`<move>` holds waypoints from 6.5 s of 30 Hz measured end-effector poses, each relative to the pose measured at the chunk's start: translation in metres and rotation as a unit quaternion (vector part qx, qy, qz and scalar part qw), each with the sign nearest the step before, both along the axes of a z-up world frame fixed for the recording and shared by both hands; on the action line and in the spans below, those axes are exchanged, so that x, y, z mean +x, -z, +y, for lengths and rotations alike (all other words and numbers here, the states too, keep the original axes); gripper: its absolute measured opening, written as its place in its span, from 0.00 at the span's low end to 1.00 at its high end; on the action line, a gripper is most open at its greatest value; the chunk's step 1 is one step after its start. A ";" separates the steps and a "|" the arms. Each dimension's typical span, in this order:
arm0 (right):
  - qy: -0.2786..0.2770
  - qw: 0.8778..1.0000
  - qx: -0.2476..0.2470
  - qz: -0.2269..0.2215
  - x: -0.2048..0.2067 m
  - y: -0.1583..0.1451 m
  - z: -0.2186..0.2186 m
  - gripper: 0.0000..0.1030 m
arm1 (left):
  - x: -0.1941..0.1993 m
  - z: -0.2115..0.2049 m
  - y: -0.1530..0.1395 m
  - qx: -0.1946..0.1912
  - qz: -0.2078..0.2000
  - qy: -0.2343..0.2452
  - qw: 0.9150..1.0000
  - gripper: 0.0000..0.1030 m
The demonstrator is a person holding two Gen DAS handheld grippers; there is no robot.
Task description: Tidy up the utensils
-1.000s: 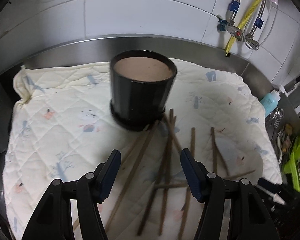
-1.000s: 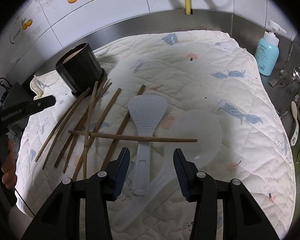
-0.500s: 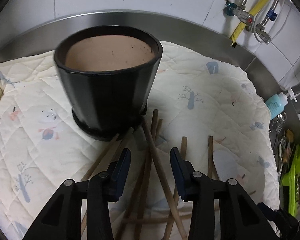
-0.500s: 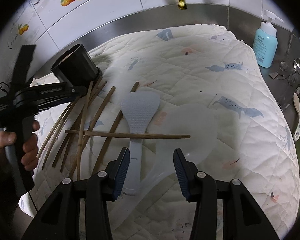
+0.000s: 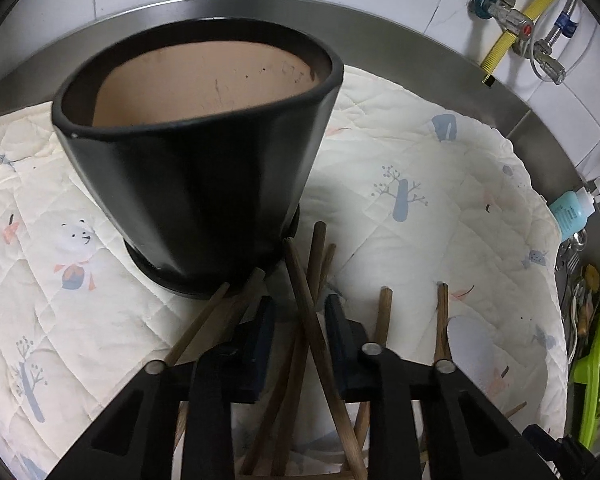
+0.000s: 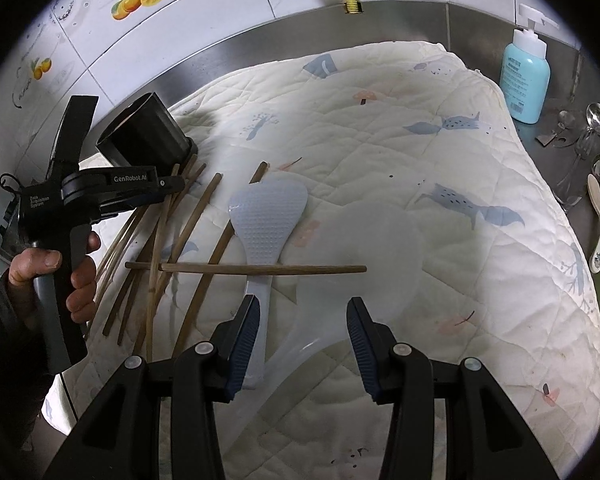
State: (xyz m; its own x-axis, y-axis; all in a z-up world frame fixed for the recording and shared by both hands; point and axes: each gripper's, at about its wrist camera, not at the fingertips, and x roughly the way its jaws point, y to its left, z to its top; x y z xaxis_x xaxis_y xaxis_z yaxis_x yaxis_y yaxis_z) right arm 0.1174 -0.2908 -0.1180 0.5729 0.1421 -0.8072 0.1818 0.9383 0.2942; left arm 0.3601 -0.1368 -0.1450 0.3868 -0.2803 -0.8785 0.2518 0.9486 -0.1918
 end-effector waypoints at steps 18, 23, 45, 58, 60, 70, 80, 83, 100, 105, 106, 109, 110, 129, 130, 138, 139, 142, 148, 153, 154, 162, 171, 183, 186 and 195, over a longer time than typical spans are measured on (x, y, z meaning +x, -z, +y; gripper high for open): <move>-0.031 0.999 -0.023 0.002 0.008 -0.003 0.010 0.49 | -0.017 0.013 -0.027 -0.037 -0.032 0.020 0.999 0.08; -0.090 0.995 -0.040 -0.008 0.019 -0.011 0.022 0.49 | -0.027 0.024 -0.048 -0.058 -0.040 0.020 0.997 0.08; -0.181 0.982 -0.058 0.009 0.036 -0.002 0.056 0.49 | -0.029 0.046 -0.053 -0.089 -0.040 0.029 0.995 0.07; -0.173 0.984 -0.049 0.014 0.034 0.005 0.057 0.49 | -0.023 0.031 -0.014 -0.084 0.009 0.071 0.994 0.07; -0.171 0.984 -0.049 0.013 0.033 0.005 0.057 0.49 | -0.023 0.029 -0.008 -0.077 0.014 0.074 0.994 0.07; -0.182 0.981 -0.062 0.016 0.033 0.006 0.060 0.49 | -0.026 0.029 -0.009 -0.081 0.009 0.084 0.993 0.03; -0.180 0.982 -0.057 0.008 0.032 0.003 0.062 0.49 | -0.037 0.043 -0.019 -0.095 0.038 0.099 0.990 0.06; -0.178 0.983 -0.052 0.006 0.031 0.003 0.061 0.49 | -0.046 0.044 -0.020 -0.090 0.046 0.116 0.988 0.06; -0.177 0.983 -0.044 0.004 0.029 0.003 0.062 0.49 | -0.077 0.067 -0.020 -0.072 0.048 0.120 0.989 0.11; -0.179 0.983 -0.042 0.003 0.030 0.004 0.064 0.49 | -0.070 0.067 -0.028 -0.052 0.013 0.115 0.992 0.46; -0.179 0.983 -0.043 0.003 0.030 0.004 0.064 0.49 | -0.068 0.066 -0.028 -0.051 0.010 0.120 0.991 0.46; -0.178 0.983 -0.044 0.003 0.030 0.003 0.065 0.49 | -0.063 0.060 -0.028 -0.049 -0.004 0.139 0.989 0.36; -0.177 0.983 -0.044 0.003 0.030 0.003 0.064 0.49 | -0.061 0.057 -0.028 -0.049 -0.005 0.145 0.988 0.23; -0.163 0.986 -0.041 0.011 0.030 0.006 0.057 0.49 | -0.053 0.023 -0.001 -0.018 -0.003 0.193 0.981 0.09; -0.162 0.986 -0.042 0.011 0.030 0.006 0.058 0.49 | -0.052 0.023 0.000 -0.018 -0.003 0.192 0.981 0.09; -0.164 0.986 -0.041 0.011 0.031 0.006 0.057 0.49 | -0.043 0.012 0.005 0.015 -0.007 0.199 0.980 0.07; -0.164 0.986 -0.040 0.011 0.030 0.005 0.056 0.49 | -0.044 0.011 0.006 0.018 -0.010 0.201 0.979 0.07; -0.172 0.984 -0.047 0.009 0.030 0.003 0.058 0.49 | -0.044 0.012 0.006 0.009 -0.014 0.190 0.982 0.07; -0.227 0.971 -0.078 0.000 0.034 -0.003 0.069 0.49 | -0.048 0.027 -0.013 -0.025 -0.023 0.175 0.984 0.07; -0.318 0.940 -0.121 -0.009 0.040 -0.007 0.092 0.49 | -0.053 0.049 -0.035 -0.064 -0.028 0.152 0.986 0.07; -0.335 0.934 -0.125 -0.008 0.041 -0.007 0.095 0.49 | -0.054 0.052 -0.038 -0.068 -0.029 0.149 0.986 0.07; -0.482 0.852 -0.202 0.009 0.054 0.007 0.129 0.48 | -0.064 0.091 -0.066 -0.097 -0.049 0.108 0.988 0.07; -0.559 0.784 -0.268 0.040 0.063 0.027 0.154 0.20 | -0.066 0.128 -0.085 -0.115 -0.066 0.077 0.988 0.07; -0.497 0.841 -0.214 0.002 0.067 -0.018 0.144 0.09 | -0.051 0.142 -0.111 -0.149 -0.104 0.055 0.982 0.07; -0.468 0.866 -0.177 -0.010 0.070 -0.034 0.135 0.09 | -0.046 0.142 -0.123 -0.156 -0.121 0.054 0.979 0.07; -0.471 0.869 -0.154 0.004 0.070 -0.027 0.141 0.09 | -0.042 0.145 -0.139 -0.163 -0.135 0.053 0.976 0.07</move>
